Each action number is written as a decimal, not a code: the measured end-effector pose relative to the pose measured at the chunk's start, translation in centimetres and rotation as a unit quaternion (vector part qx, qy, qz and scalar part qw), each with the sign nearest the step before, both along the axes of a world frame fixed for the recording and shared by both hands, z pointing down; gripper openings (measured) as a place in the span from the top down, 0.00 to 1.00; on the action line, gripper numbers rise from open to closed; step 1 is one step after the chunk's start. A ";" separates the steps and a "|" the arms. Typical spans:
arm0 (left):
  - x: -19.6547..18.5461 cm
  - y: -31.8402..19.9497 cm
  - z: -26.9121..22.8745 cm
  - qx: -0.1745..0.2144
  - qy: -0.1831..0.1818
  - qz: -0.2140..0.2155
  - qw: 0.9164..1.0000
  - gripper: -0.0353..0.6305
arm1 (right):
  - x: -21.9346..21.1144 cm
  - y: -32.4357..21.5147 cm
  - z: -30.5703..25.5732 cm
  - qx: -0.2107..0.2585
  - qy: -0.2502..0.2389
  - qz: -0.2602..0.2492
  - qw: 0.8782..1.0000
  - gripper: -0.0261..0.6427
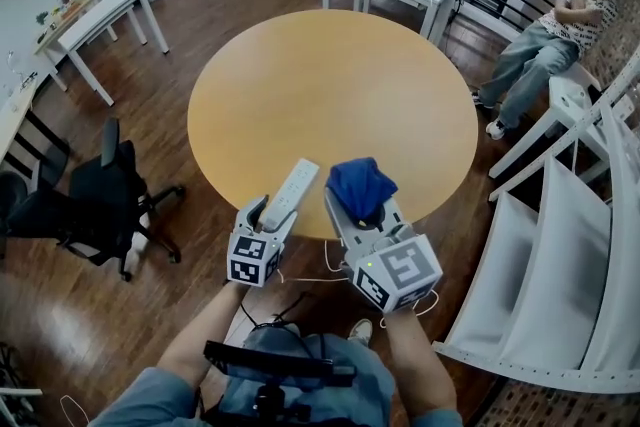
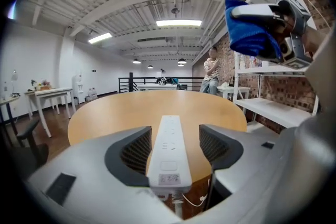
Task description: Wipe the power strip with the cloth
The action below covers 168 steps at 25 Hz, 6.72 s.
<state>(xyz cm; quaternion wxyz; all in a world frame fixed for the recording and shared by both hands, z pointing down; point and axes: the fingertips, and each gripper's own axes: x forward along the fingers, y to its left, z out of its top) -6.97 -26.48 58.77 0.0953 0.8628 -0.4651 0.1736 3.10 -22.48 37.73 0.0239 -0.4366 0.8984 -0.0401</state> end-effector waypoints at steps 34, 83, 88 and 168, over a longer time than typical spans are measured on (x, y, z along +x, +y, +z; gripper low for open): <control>-1.0 -0.2 2.7 -0.035 -0.046 -0.025 0.998 0.51 | 0.5 -0.1 0.9 -0.022 0.000 -0.007 1.000 0.87; 6.4 7.8 -20.6 0.219 -0.083 0.069 0.970 0.51 | -6.9 7.3 -8.1 0.031 -0.093 -0.180 0.979 0.87; 6.0 8.0 -20.9 0.220 -0.072 0.066 0.971 0.51 | -5.3 6.2 -8.7 0.037 -0.090 -0.157 0.983 0.87; 5.9 8.8 -21.7 0.213 -0.069 0.072 0.972 0.51 | -7.1 8.4 -9.9 0.078 -0.096 -0.173 0.977 0.87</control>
